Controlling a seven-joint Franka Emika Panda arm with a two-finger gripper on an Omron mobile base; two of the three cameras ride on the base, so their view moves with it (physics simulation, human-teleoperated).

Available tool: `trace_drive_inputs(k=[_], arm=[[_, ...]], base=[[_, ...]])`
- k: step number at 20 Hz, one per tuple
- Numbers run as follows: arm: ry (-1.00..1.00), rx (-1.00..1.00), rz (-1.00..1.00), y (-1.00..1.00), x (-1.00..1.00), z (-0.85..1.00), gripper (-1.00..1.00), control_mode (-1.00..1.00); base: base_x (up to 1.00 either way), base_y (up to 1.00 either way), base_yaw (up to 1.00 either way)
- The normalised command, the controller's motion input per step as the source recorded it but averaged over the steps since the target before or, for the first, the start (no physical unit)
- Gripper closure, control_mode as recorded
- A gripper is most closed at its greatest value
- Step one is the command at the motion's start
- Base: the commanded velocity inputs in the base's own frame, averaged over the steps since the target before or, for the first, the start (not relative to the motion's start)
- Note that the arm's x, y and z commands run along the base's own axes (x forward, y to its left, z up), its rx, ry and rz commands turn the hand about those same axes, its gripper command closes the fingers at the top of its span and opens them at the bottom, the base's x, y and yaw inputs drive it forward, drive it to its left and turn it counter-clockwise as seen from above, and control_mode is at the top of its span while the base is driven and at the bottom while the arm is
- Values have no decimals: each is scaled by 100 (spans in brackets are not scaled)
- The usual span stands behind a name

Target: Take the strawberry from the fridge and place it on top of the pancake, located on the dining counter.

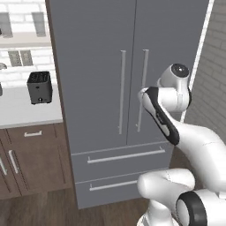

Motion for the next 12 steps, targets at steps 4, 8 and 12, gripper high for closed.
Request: trace_drive_inputs(k=[4,8,12], arm=[[2,0,0,-3,99,0,-100,-100],[-1,0,0,0,72,0,-100,-100],[-25,0,0,-1,44,-9,-100,-100]], base=[[0,0,0],[0,0,0],[0,0,0]])
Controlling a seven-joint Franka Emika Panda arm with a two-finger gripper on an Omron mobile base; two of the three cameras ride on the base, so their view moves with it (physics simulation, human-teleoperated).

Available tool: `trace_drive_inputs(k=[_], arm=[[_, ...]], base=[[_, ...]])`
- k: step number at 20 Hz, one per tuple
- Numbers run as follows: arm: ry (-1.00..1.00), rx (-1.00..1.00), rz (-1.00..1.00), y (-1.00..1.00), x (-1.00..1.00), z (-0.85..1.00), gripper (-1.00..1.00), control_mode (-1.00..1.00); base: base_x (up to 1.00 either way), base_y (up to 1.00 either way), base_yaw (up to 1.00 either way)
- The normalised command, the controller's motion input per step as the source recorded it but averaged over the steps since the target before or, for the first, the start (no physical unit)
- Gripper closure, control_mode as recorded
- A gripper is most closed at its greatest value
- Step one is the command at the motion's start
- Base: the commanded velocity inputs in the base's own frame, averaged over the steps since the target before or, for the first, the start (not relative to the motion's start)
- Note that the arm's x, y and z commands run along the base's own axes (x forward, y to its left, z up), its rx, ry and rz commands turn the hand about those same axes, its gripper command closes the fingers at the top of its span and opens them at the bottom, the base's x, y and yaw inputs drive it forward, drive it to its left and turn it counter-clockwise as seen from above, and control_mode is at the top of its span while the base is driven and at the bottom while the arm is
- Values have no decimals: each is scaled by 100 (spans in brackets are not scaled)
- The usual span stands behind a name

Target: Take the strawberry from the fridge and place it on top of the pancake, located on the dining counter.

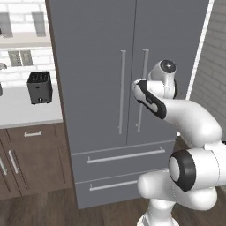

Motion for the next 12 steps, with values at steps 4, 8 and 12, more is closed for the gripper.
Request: trace_drive_inputs(k=[4,8,12], arm=[[-16,0,0,0,57,-9,-100,-100],[1,0,0,-8,65,0,-100,-100],[1,0,0,-18,44,0,-100,-100]], base=[[0,0,0],[0,0,0],[0,0,0]])
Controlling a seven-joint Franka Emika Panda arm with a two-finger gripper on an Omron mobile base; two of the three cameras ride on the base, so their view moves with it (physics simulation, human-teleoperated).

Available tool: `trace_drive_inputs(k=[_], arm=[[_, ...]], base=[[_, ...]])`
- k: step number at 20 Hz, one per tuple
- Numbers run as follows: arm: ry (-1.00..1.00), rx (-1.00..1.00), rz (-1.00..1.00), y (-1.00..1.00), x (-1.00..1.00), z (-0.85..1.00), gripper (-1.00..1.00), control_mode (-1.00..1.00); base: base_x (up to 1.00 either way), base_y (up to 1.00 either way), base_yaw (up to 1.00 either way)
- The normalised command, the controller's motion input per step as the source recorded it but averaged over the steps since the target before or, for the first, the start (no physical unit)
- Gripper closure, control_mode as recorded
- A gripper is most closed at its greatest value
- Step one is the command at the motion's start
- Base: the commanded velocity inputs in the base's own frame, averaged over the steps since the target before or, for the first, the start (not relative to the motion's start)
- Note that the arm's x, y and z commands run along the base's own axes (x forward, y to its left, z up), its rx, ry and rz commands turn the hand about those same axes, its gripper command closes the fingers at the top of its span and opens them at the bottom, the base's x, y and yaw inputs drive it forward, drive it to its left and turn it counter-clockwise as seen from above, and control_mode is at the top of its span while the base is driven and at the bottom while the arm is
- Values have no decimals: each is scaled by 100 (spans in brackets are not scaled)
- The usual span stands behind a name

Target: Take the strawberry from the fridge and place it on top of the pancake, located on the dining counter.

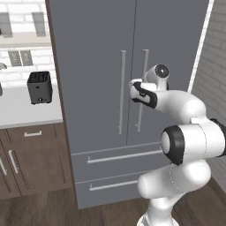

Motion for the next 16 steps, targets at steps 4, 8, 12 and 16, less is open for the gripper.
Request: trace_drive_inputs(k=[4,8,12,16], arm=[[-4,0,0,-2,52,-14,-100,-100],[-11,0,0,0,64,-31,-100,-100],[-7,0,0,0,71,-27,-100,-100],[2,0,0,0,71,-5,100,-100]], base=[[0,0,0],[0,0,0],[0,0,0],[0,0,0]])
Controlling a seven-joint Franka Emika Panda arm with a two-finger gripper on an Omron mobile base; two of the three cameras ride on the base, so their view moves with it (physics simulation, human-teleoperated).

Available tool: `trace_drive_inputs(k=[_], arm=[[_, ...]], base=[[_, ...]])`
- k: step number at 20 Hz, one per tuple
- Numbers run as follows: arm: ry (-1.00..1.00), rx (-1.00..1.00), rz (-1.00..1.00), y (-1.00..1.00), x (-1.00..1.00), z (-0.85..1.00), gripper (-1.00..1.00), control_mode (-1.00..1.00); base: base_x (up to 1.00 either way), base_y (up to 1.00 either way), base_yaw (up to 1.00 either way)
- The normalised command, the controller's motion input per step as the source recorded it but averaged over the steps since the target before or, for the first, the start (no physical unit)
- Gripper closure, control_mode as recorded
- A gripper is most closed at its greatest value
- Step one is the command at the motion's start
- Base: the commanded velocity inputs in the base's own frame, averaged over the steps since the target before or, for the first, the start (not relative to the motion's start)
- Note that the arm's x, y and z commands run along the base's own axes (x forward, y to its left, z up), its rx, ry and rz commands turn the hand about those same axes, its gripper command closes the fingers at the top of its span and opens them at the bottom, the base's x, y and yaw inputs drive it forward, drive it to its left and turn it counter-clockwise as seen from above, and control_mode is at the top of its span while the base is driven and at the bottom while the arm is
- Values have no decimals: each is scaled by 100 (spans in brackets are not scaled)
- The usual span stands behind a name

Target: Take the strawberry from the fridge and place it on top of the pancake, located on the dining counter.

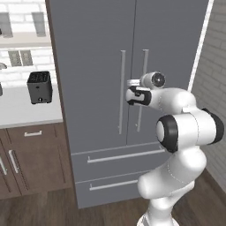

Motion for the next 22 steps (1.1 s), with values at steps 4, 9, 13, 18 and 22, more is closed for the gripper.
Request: trace_drive_inputs(k=[4,9,13,18,22], arm=[[12,3,0,-57,38,-7,100,-100],[0,13,3,-100,14,-26,100,-100],[-28,24,12,-100,-22,-31,100,-100],[-24,14,13,-100,-51,-11,100,-100],[-15,2,16,-100,-60,-8,100,-100]], base=[[0,0,0],[0,0,0],[0,0,0],[0,0,0],[0,0,0]])
